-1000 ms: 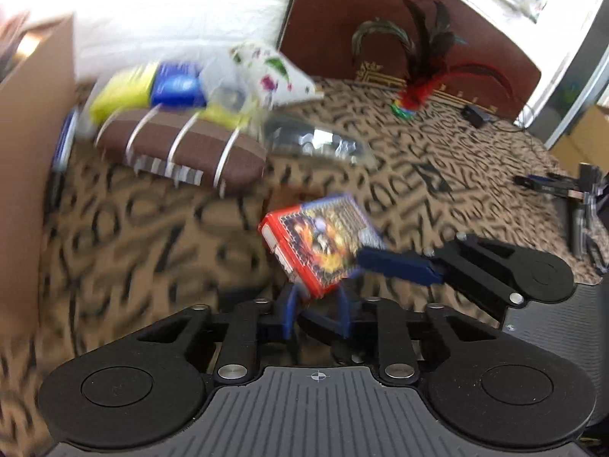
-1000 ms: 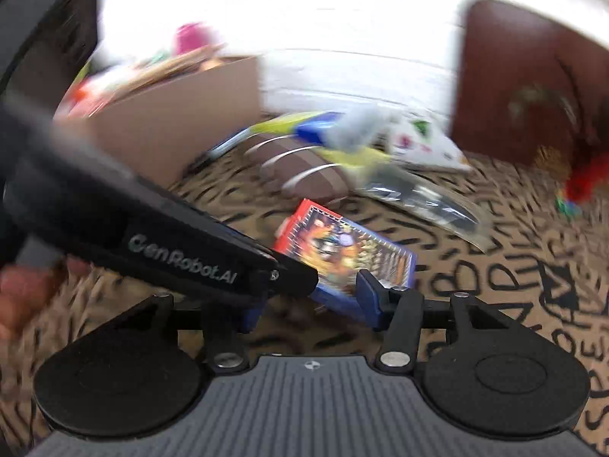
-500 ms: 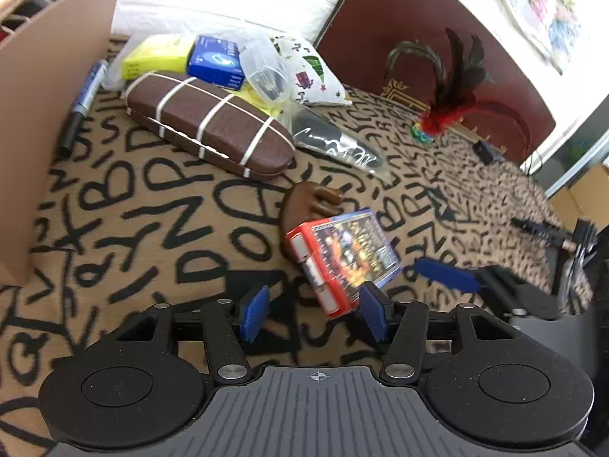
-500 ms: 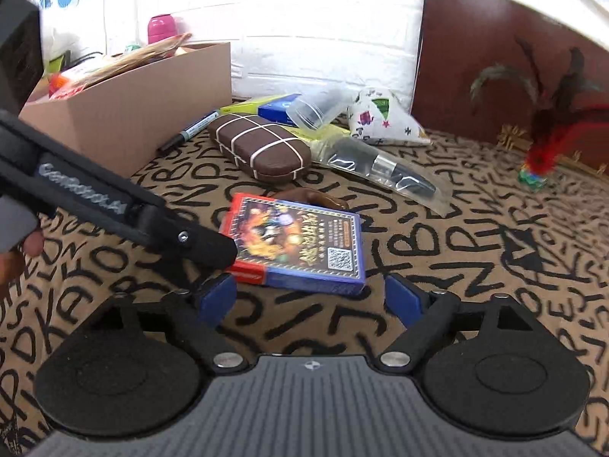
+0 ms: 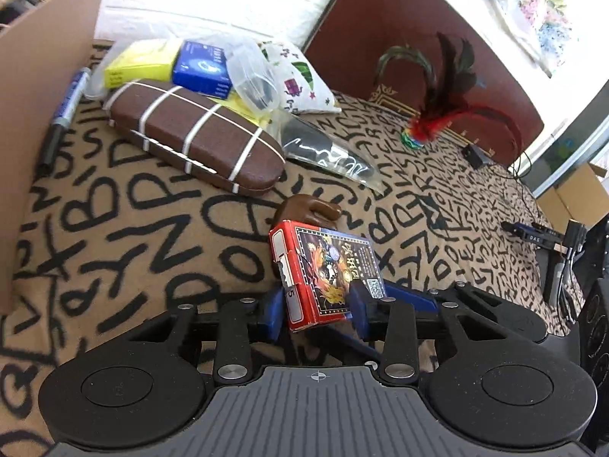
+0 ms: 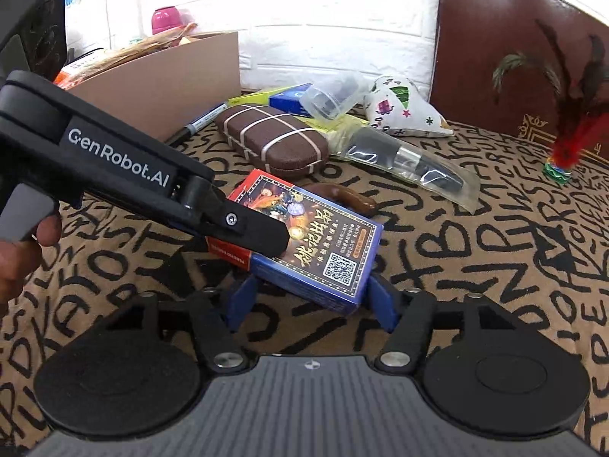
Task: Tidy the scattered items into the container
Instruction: 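Close the left gripper on the red-and-blue card box and lift it, then carry the card box into the cardboard box and open the left gripper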
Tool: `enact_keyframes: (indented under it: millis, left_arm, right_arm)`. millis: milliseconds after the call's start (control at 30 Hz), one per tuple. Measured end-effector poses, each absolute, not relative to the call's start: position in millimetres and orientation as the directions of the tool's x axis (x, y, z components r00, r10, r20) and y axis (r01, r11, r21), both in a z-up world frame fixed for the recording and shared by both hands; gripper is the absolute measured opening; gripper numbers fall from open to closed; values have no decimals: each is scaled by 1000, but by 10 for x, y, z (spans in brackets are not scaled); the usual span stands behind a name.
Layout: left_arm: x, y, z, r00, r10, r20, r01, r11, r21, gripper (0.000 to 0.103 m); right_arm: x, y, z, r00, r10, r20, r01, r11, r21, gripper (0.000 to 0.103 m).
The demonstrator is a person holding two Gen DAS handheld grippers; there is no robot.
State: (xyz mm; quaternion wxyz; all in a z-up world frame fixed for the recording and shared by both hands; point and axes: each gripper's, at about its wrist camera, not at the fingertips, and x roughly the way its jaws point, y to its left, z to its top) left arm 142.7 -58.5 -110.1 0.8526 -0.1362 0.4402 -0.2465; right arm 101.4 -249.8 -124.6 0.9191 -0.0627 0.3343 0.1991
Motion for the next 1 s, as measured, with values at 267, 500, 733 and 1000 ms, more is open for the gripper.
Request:
enact_keyframes:
  millis: [267,500,733,1000]
  left_arm:
    - [946,-114,-571,604,-512,-611,292,855,-428,35]
    - [679,662,35,742,-429,-515,251,890,-381,35]
    - [688,1641,352,826,-308,-472,143,924,-354,36]
    - [1205,2431,349,854,-222,-470,46,932,-359,37]
  right_arm:
    - [631,-2118,-789,736,358,-574,-453,891,-25,66]
    - [544,-1454,-177,749,449,-488,-544,836,-65,67]
    - [679,-448,170,709,547,-444,-644,759,-94,67]
    - [1225,495,197,671,560,-486,-682,724,-107,67]
